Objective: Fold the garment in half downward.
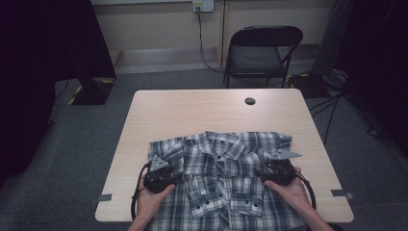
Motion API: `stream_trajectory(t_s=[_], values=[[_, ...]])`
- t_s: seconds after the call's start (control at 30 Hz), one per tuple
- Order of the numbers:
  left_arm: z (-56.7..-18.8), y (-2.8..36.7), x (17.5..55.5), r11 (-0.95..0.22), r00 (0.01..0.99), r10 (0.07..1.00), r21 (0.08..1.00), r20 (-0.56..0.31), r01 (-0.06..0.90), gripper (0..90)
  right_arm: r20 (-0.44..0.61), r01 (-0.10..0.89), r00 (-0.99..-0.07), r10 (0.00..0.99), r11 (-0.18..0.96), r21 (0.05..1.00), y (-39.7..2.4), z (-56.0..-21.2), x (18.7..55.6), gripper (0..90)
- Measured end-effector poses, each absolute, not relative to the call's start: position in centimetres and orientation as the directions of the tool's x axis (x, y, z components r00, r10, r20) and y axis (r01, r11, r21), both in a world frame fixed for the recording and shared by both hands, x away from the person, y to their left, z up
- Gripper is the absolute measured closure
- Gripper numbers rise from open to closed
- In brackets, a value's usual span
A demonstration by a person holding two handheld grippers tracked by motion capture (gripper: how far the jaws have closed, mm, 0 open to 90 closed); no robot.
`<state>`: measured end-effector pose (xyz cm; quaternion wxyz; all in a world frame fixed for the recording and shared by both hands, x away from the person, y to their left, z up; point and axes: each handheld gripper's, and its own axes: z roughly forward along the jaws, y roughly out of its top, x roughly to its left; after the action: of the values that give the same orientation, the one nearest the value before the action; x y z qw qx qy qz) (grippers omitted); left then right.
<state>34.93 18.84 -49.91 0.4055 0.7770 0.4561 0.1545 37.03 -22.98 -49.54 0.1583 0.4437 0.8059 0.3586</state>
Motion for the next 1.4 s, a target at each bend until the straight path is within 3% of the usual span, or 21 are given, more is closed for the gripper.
stream_trajectory(t_s=[0.83,0.97,1.03,1.13,1.23,1.4], values=[[-50.1,17.4,38.3,-0.273,0.499,0.865,0.783,-0.055,0.559,50.3,0.063,0.628,-0.522,0.851,0.333,0.704,-22.8,-49.4,40.9,38.3],[-50.1,17.6,38.1,-0.262,0.526,0.846,0.786,-0.093,0.56,40.7,0.081,0.621,-0.529,0.845,0.321,0.715,-23.1,-49.4,40.8,35.9],[-49.9,17.8,37.9,-0.259,0.534,0.838,0.783,-0.109,0.566,37.7,0.086,0.627,-0.524,0.847,0.316,0.712,-23.0,-49.2,40.7,30.3],[-48.7,18.6,37.3,-0.219,0.54,0.826,0.792,-0.16,0.57,32.7,0.139,0.603,-0.534,0.834,0.26,0.754,-23.6,-47.8,40.4,32.7],[-47.0,19.7,36.9,-0.16,0.531,0.819,0.801,-0.219,0.577,33.8,0.2,0.593,-0.538,0.819,0.2,0.78,-24.4,-46.3,40.0,34.0],[-44.6,20.6,37.7,-0.143,0.522,0.823,0.807,-0.224,0.572,34.7,0.265,0.584,-0.568,0.779,0.155,0.797,-25.3,-43.8,40.8,34.7]])
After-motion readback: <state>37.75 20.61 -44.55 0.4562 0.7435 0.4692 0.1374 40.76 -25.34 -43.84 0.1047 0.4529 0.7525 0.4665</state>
